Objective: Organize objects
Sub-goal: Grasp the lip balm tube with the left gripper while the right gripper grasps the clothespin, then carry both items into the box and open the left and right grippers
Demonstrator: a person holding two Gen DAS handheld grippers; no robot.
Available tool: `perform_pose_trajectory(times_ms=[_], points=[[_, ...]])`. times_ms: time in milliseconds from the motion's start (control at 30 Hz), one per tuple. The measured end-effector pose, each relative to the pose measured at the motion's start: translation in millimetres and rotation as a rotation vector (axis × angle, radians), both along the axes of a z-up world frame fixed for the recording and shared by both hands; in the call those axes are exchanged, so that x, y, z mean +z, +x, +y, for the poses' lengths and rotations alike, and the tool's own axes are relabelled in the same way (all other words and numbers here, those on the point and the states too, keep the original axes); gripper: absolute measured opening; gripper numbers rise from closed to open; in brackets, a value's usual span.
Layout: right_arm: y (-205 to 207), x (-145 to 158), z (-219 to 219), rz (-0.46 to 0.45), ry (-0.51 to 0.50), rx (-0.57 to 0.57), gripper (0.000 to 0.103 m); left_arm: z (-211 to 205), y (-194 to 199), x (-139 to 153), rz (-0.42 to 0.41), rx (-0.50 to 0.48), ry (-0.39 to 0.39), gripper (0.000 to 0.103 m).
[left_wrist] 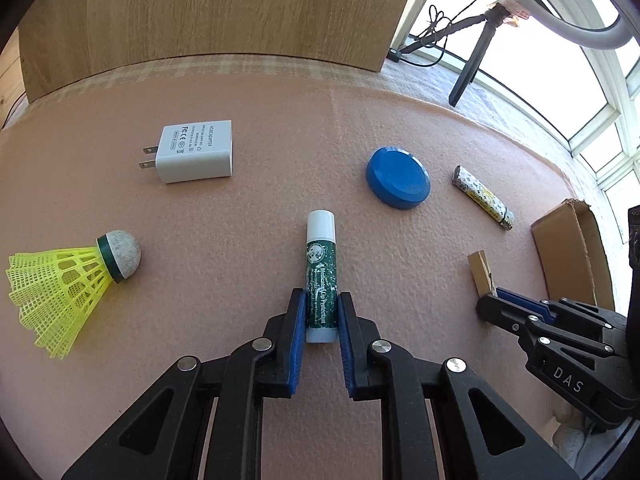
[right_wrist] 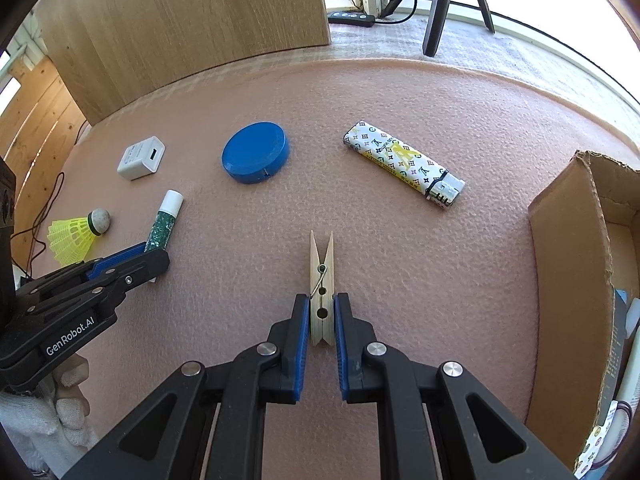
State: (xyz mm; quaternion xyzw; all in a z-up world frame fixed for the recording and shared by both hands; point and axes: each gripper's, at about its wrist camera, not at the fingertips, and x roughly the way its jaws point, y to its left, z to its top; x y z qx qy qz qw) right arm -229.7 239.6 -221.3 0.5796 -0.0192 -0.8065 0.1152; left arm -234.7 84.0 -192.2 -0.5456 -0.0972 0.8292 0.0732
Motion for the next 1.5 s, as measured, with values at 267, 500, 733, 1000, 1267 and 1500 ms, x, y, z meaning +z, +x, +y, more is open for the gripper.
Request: perform_pose_trajectory(times_ms=[267,500,733,1000,1267,1500], points=[[11,13,19,0.024,-0.048,-0.039,0.011,-1,22,6,-0.005,-0.013,0.085,0.016],[34,39,49,0.073,-0.088,-0.087,0.011,12,38,29,0.032,-0.05,0.126,0.016],[64,71,90,0.135,-0.109,-0.148,0.011,51,43,56,0.083,-0.131,0.152,0.016],[95,92,146,0.183,-0.067,-0.233,0.011,125,39,79,0.127,-0.274,0.136,0.016],[114,91,196,0.182,-0.045,-0.316,0.011,201,29,98,0.16,-0.396,0.139,0.016],[123,84,222,0.17,-0.05,-0.347,0.011,259,24,95,0.154,-0.47,0.126,0.016]])
